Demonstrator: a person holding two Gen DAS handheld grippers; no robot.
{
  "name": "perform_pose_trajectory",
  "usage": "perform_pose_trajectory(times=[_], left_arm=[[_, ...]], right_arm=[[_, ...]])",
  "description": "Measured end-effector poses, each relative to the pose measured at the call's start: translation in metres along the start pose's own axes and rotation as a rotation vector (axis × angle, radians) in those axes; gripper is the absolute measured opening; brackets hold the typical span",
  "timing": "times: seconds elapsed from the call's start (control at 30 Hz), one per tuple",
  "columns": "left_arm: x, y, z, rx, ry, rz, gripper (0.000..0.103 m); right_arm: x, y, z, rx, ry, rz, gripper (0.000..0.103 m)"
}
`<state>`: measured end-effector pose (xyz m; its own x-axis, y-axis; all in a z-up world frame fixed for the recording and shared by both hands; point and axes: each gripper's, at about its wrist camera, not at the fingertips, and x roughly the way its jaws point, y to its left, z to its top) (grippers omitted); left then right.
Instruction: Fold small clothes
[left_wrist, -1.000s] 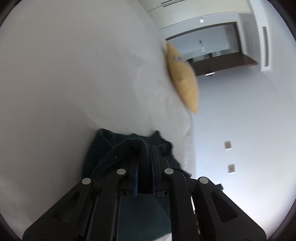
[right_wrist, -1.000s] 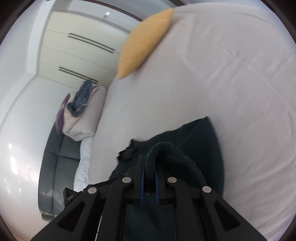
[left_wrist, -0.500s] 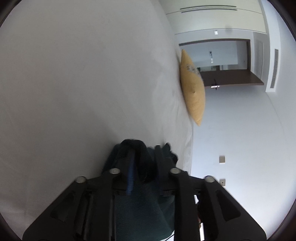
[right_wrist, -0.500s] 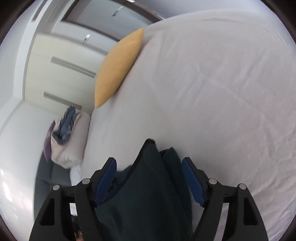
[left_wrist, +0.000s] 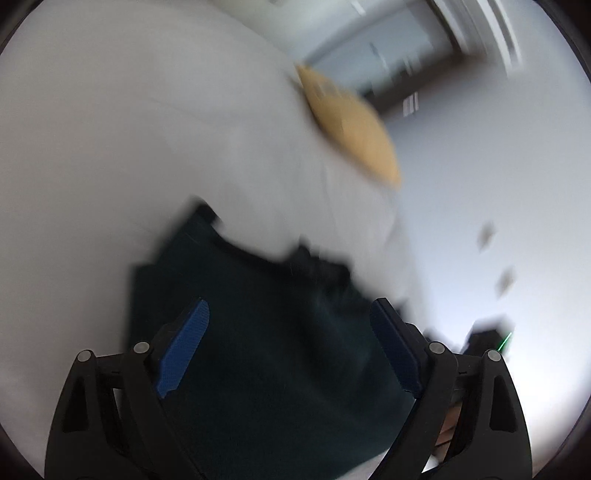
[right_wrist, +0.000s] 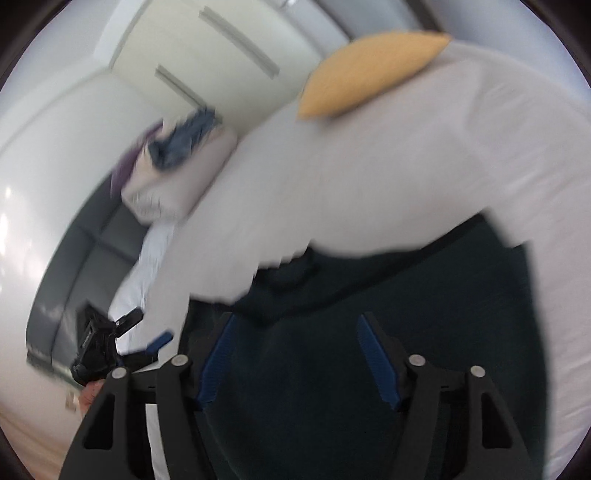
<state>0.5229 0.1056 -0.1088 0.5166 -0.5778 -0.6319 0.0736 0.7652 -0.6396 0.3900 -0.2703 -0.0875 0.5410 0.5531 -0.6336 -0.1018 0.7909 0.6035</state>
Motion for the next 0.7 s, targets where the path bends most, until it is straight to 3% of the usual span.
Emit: perform_pose_trajectory(times=[0.07,0.1,0.13,0.17,0.2,0.23,0.37,0.63,0.67,0.7], left_arm=[[0.031,0.002,-0.009,0.051,0.033,0.104,0.086],[0.039,0.008,-0.011,0.042,0.034,0.144,0.080],[0.043,0.021,-0.013,0.028,0.022,0.163,0.065],[0.044,0.032,-0.014,0.013,0.004,0.162,0.055],[0.042,0.044,-0.014,-0.012,-0.012,0.151,0.037],[0.041,0.056,-0.012,-0.039,-0.018,0.129,0.032],[0.024,0.080,-0.027,-0.093,-0.052,0.046,0.029],[0.006,0.072,-0.064,-0.033,-0.135,0.141,0.029],[-0.001,0.075,-0.068,-0.038,-0.146,0.152,0.029],[-0.002,0.079,-0.071,-0.040,-0.156,0.158,0.029]], right_arm=[[0.012,-0.012,-0.006,0.031,0.040,-0.035,0.063],[0.018,-0.023,-0.005,0.052,0.052,-0.053,0.043],[0.018,-0.031,-0.003,0.071,0.048,-0.070,0.032],[0.015,-0.042,-0.002,0.106,0.040,-0.084,0.008],[0.010,-0.052,-0.004,0.142,0.029,-0.085,0.000],[0.003,-0.067,-0.001,0.182,-0.008,-0.088,0.000],[-0.020,-0.098,-0.005,0.237,-0.140,-0.150,0.000],[-0.043,-0.105,-0.007,0.282,-0.241,-0.223,0.000],[-0.046,-0.102,-0.007,0.280,-0.247,-0.220,0.005],[-0.048,-0.091,-0.007,0.258,-0.251,-0.197,0.017]])
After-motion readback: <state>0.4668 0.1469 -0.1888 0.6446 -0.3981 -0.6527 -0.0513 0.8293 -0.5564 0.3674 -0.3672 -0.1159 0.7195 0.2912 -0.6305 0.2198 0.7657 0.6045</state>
